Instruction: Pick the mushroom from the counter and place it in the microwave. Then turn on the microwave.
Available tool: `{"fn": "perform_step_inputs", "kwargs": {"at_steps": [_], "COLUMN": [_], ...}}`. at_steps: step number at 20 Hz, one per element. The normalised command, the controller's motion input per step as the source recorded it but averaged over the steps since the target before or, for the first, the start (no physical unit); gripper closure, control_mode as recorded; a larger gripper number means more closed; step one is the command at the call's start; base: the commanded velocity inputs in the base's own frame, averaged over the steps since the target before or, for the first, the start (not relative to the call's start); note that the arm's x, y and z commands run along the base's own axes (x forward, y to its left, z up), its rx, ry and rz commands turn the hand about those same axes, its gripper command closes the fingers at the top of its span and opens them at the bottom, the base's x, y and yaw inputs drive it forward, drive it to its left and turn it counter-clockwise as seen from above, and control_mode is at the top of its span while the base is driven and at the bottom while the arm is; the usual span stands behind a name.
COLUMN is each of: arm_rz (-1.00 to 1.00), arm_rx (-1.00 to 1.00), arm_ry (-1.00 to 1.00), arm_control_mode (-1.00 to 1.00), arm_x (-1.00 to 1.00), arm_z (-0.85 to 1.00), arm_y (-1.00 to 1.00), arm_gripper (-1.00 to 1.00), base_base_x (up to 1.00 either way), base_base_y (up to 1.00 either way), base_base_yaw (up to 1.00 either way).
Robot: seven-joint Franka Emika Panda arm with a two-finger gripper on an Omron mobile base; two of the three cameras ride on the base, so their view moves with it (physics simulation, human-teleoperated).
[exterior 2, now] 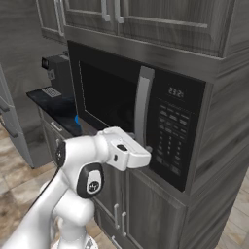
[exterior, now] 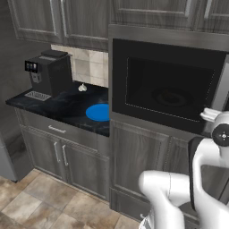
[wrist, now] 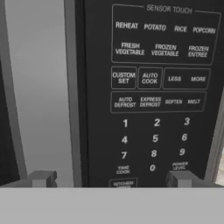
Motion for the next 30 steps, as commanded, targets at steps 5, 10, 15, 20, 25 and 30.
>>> {"fn": "perform_step_inputs", "kwargs": {"at_steps": [5,10,15,20,25,30], "arm_rz": [0.0,0.01,0.03,0.04,0.03,0.02], "arm_rx": [-0.01,-0.03,-0.04,-0.05,-0.04,-0.02], "arm_ry": [0.0,0.0,0.0,0.0,0.0,-0.01], "arm_control_mode": [-1.0,-1.0,-1.0,-1.0,-1.0,-1.0], "arm_x": [-0.19,-0.14,-0.14,-0.11,-0.07,-0.04], "arm_z": [-0.24,-0.27,-0.32,-0.31,-0.25,-0.2], "arm_y": [-0.14,-0.14,-0.15,-0.12,-0.05,-0.03], "arm_gripper": [-1.0,-1.0,-1.0,-1.0,-1.0,-1.0], "base_base_x": [0.0,0.0,0.0,0.0,0.0,0.0], "base_base_y": [0.0,0.0,0.0,0.0,0.0,0.0], "base_base_yaw": [0.0,0.0,0.0,0.0,0.0,0.0]}}
